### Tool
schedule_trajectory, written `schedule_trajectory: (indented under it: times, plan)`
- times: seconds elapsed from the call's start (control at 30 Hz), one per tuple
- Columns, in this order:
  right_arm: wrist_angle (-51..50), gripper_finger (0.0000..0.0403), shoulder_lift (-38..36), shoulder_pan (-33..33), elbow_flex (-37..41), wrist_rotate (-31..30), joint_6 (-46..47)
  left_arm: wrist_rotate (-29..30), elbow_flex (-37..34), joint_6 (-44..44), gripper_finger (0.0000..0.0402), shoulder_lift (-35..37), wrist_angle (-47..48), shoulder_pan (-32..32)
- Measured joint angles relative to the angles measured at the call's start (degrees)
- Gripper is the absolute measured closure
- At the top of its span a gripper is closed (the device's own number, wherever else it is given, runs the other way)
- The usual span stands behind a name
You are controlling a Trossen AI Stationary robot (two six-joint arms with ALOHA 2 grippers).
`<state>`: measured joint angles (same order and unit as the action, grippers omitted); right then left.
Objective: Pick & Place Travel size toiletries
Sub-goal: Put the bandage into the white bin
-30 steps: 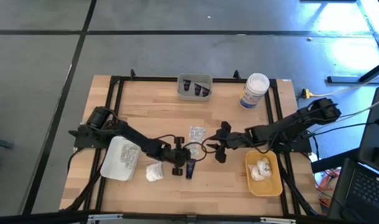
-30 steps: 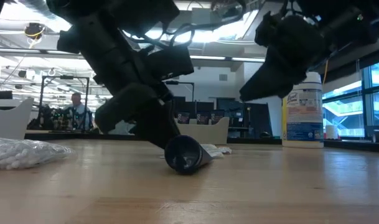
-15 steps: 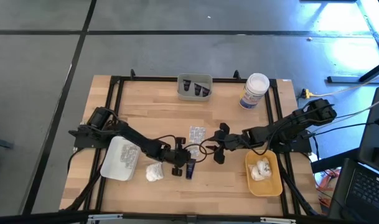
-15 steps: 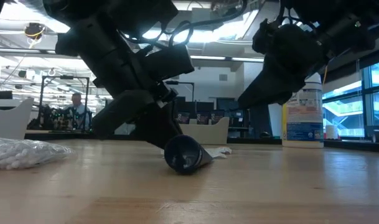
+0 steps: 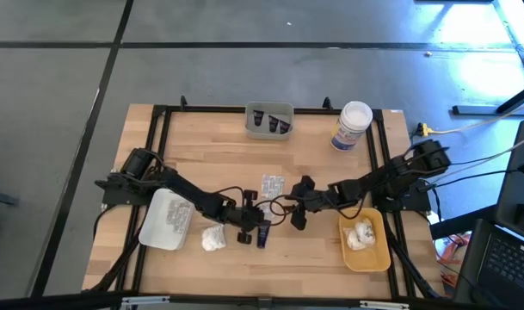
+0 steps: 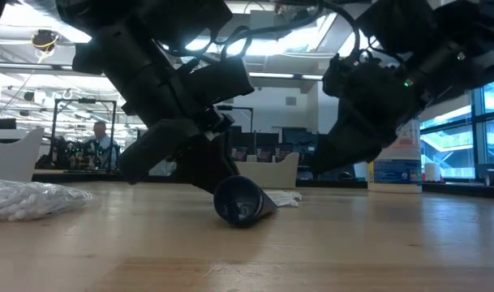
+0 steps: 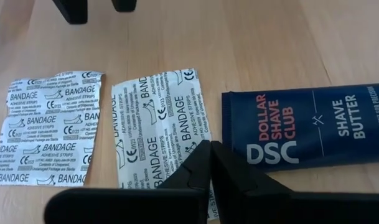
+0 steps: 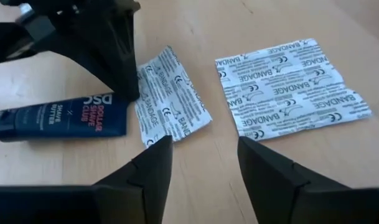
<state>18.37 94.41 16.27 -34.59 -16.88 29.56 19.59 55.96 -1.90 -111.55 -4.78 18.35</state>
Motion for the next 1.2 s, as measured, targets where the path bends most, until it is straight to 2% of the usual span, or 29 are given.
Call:
schedule_trajectory:
  times: [0.3,0.43,0.6,0.8,1.03,1.2]
  plan:
    - [0.3,0.0213,0.2,0.0,0.0,1.5,-0.1,0.2,0.0,2.7,0.0354,0.0,-1.3,-0.1]
    - [0.3,0.0220,0.2,0.0,0.0,1.5,2.9,0.1,0.0,2.7,0.0344,0.0,-1.4,-0.5]
    - [0.3,0.0225,0.2,0.1,0.0,1.5,5.6,-0.4,0.0,3.7,0.0355,0.0,-1.5,-1.2]
    - [1.4,0.0220,0.2,0.1,0.0,1.4,5.5,-1.6,0.0,3.6,0.0397,0.0,-1.6,-2.2]
    - [1.8,0.0213,0.2,0.1,0.0,1.4,4.5,-5.2,0.0,2.7,0.0397,0.0,-2.9,-2.8]
    - [1.8,0.0219,0.2,0.1,0.0,1.4,4.3,-6.2,0.3,5.9,0.0373,-0.1,-3.6,-2.7]
